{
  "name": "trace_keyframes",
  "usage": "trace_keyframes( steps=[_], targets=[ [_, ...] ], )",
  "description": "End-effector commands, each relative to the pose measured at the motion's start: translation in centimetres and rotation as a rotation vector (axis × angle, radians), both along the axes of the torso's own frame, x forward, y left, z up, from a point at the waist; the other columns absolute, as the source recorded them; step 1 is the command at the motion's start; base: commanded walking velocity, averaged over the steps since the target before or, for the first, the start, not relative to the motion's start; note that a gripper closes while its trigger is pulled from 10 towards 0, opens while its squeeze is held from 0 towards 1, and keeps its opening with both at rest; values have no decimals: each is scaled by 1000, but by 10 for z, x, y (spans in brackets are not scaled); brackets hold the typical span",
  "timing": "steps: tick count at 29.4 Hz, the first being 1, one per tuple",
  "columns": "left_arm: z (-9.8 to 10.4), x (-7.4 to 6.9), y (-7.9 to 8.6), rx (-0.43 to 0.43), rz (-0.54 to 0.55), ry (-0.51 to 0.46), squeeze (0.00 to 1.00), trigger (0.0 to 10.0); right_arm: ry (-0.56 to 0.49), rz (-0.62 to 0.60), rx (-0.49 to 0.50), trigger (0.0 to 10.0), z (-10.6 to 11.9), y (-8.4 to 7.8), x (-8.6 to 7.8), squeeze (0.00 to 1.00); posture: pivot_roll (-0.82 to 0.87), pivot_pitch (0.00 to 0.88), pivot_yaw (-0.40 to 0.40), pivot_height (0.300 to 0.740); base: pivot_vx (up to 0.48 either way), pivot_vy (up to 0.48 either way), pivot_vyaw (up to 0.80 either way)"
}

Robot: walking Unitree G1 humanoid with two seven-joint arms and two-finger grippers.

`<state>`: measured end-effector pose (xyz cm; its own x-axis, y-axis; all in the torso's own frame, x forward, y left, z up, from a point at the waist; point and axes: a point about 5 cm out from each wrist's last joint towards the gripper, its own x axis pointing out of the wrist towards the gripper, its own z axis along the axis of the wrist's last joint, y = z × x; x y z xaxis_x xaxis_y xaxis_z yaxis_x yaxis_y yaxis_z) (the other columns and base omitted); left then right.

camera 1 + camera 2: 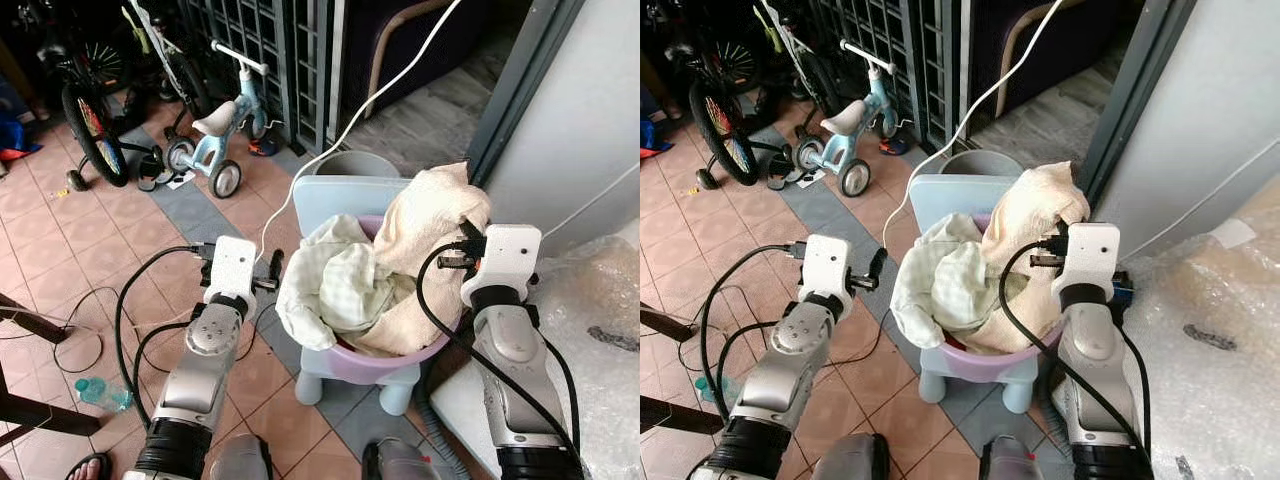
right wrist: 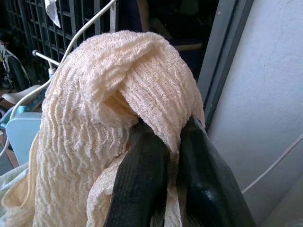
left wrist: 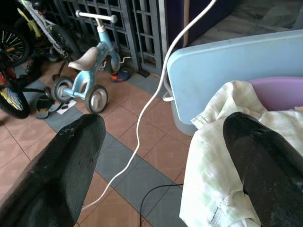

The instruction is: Clothes washing

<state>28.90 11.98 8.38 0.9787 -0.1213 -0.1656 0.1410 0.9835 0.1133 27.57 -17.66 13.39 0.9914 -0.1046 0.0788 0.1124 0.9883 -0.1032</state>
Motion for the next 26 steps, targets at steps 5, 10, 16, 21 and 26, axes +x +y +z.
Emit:
trace_keyframes(
  steps=[5,10,16,21,26],
  targets=[
    [-6,-7,-1,-14,6,2,0,10000,-67,68,25,10000,21,18,8,0,-1,15,11,740,-124,-100,0],
    [-5,-5,-2,-18,19,0,0,10000,-56,108,23,10000,18,26,12,0,13,6,2,740,-314,-262,0],
    [1,1,-5,-25,17,-19,0,10000,-64,103,32,10000,24,24,18,0,1,27,3,740,-325,-264,0],
    [-1,0,-7,-23,7,-17,0,10000,-84,92,24,10000,31,23,23,0,-18,53,12,740,-312,-263,0],
    [1,3,-8,-13,-8,-23,0,10000,-99,93,18,10000,36,26,28,0,-31,71,15,740,-292,-259,0]
  ],
)
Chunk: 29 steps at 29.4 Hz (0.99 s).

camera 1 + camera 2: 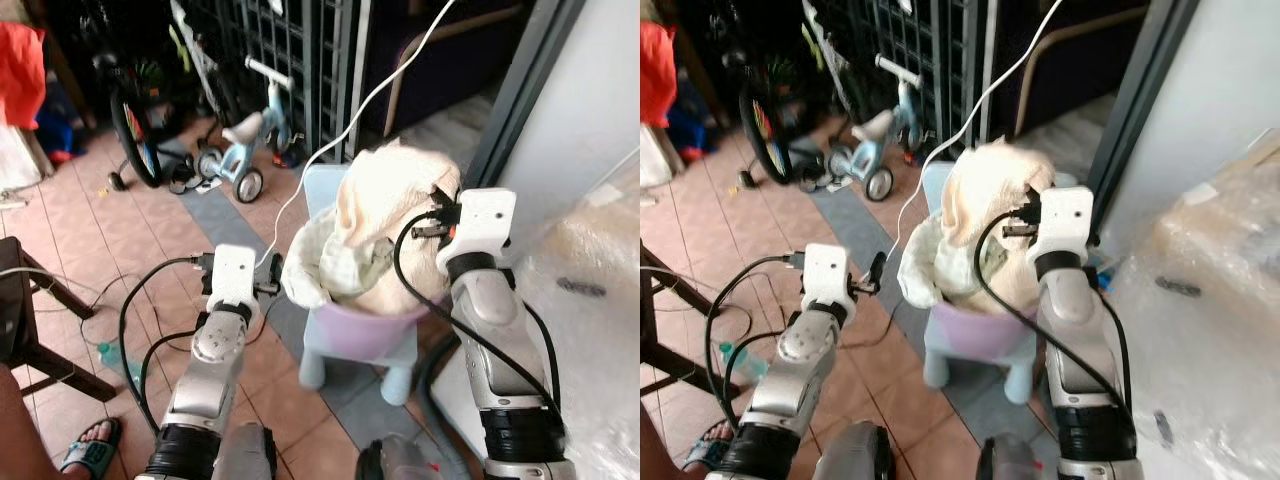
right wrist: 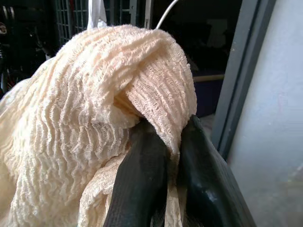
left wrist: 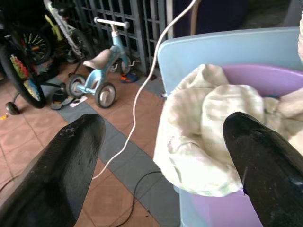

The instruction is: Clothes washing

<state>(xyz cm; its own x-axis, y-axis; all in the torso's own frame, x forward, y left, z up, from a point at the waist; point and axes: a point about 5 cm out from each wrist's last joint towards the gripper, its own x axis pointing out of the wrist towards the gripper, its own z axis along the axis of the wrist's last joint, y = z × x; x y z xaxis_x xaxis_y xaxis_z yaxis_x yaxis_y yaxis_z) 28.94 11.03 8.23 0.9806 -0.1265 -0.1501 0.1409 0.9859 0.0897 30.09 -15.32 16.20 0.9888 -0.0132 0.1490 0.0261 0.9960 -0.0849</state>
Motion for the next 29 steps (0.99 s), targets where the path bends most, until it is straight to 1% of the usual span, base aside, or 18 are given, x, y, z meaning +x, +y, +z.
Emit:
trace_keyframes(
  steps=[1,4,6,9,12,15,17,22,29],
  targets=[
    [4,4,2,12,-8,-16,0,10000,-40,8,4,10000,11,6,4,0,-31,71,15,740,-262,-255,0],
    [6,5,2,11,-4,-24,0,10000,-50,20,10,10000,15,9,6,0,-28,80,11,740,-252,-247,0],
    [8,6,5,-6,18,-38,0,10000,-46,21,25,10000,16,10,10,0,-21,82,8,740,0,0,-800],
    [11,5,6,-26,16,-51,0,10000,-43,15,14,10000,16,10,12,0,-15,85,7,740,0,0,-800],
    [11,3,7,-61,17,-42,0,10000,-53,3,3,10000,18,8,15,0,-13,88,8,740,0,0,-800],
    [11,3,7,-63,23,-39,0,10000,-56,-1,4,10000,18,8,16,0,-13,89,10,740,0,0,-800],
    [11,5,8,-90,34,-29,0,10000,-55,-5,4,10000,18,8,16,0,-15,91,13,740,0,0,-800],
    [13,6,8,-106,32,-26,0,10000,-52,-9,8,10000,17,7,15,0,-19,94,17,740,0,0,-800],
    [14,7,8,-127,34,-18,0,10000,-51,-19,3,10000,15,5,12,0,-25,101,20,740,0,450,-800]
  ],
)
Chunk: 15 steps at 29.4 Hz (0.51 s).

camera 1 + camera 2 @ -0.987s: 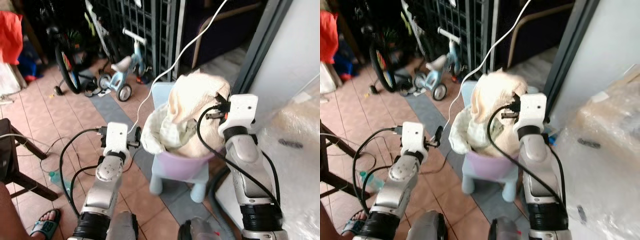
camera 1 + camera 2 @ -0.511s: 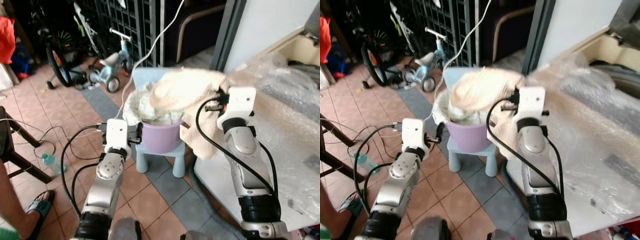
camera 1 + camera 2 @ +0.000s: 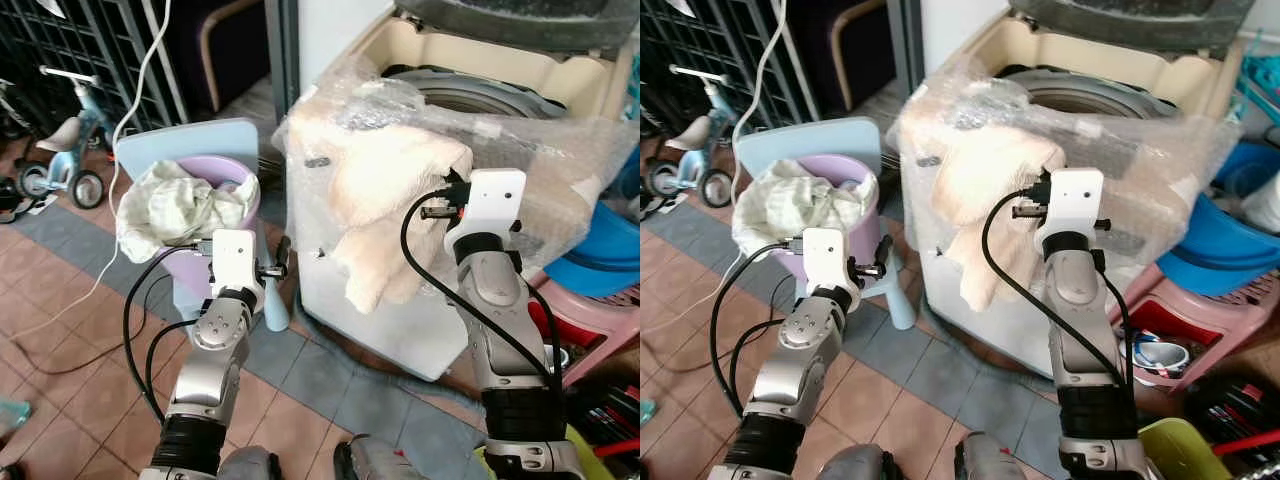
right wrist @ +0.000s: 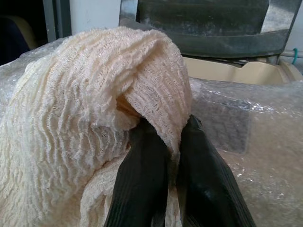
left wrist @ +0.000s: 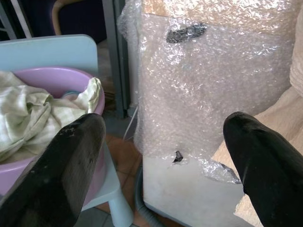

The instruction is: Clothes washing

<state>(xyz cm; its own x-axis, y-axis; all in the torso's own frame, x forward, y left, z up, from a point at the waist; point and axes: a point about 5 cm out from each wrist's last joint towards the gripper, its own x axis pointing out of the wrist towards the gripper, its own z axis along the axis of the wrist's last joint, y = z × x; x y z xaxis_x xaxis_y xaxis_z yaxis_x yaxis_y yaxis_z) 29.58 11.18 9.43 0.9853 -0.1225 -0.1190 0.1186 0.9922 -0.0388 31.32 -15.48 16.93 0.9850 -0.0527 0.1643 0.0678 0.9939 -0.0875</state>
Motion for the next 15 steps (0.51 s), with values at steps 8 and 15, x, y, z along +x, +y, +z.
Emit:
trace_keyframes(
  steps=[8,15],
  targets=[
    [1,2,15,-21,50,11,0,10000,-41,31,17,10000,9,7,0,0,-23,104,20,740,0,480,-536],
    [5,1,22,-15,86,-23,0,10000,-49,38,-4,10000,12,5,0,0,-28,104,21,740,0,329,0]
  ],
)
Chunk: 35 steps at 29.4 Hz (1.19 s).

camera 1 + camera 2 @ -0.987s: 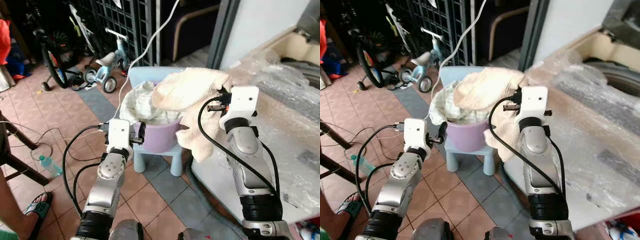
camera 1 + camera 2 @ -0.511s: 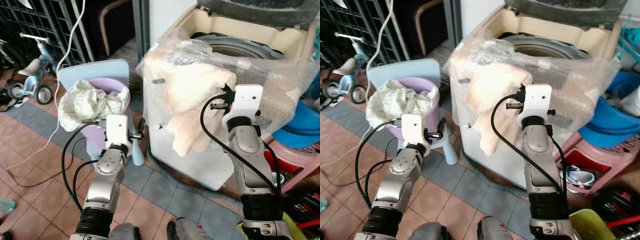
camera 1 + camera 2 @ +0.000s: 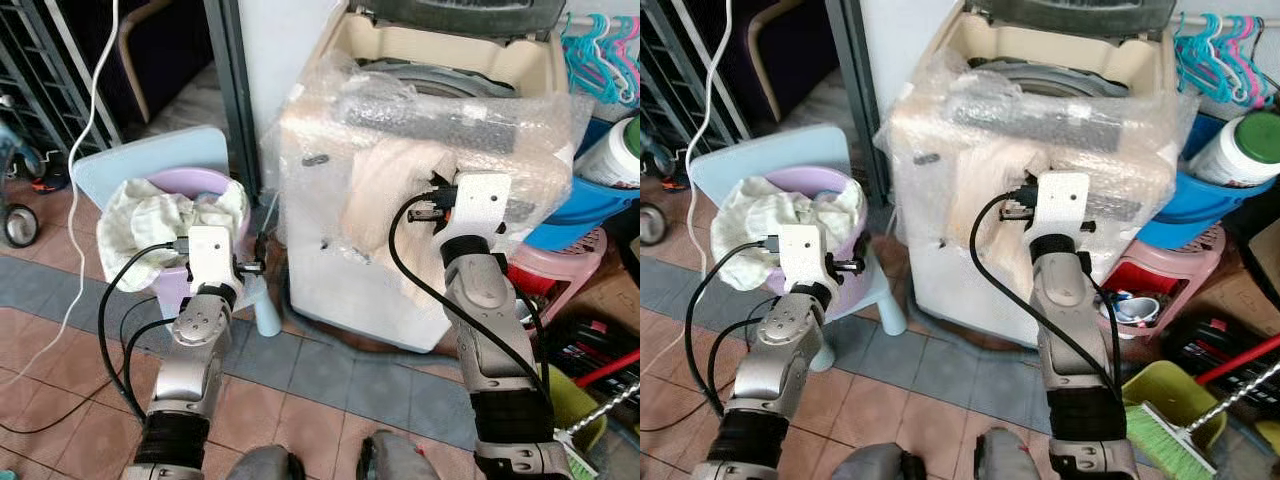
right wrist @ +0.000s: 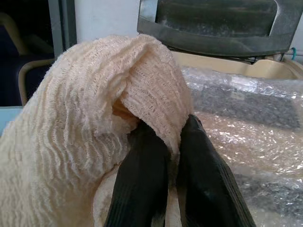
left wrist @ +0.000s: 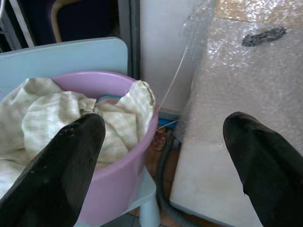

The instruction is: Clothes washing

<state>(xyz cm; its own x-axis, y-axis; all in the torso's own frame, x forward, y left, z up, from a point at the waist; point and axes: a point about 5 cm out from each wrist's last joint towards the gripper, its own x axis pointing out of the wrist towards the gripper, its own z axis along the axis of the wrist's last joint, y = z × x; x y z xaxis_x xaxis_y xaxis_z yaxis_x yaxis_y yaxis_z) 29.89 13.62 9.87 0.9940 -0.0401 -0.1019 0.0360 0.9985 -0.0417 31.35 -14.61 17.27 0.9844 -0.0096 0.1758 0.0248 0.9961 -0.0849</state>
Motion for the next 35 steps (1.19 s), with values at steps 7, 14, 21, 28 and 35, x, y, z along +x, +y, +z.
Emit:
trace_keyframes(
  steps=[7,14,21,28,35],
  targets=[
    [-3,-11,8,-28,16,19,0,10000,-54,-11,-16,10000,15,-8,3,0,-28,106,25,740,0,0,0],
    [-8,-17,15,-24,33,34,0,10000,-71,-54,-15,10000,19,-15,6,0,-20,106,23,740,0,0,0],
    [-6,-14,14,-26,21,20,0,10000,-117,-69,-59,10000,26,-16,7,0,-20,103,28,740,248,0,0],
    [-7,-15,12,-21,4,33,0,10000,-269,-73,-186,10000,65,-25,20,0,-24,104,36,740,377,0,0],
    [-9,-16,12,-31,8,47,0,10000,-295,-81,-220,10000,75,-30,25,0,-16,105,28,740,438,0,0]
  ],
)
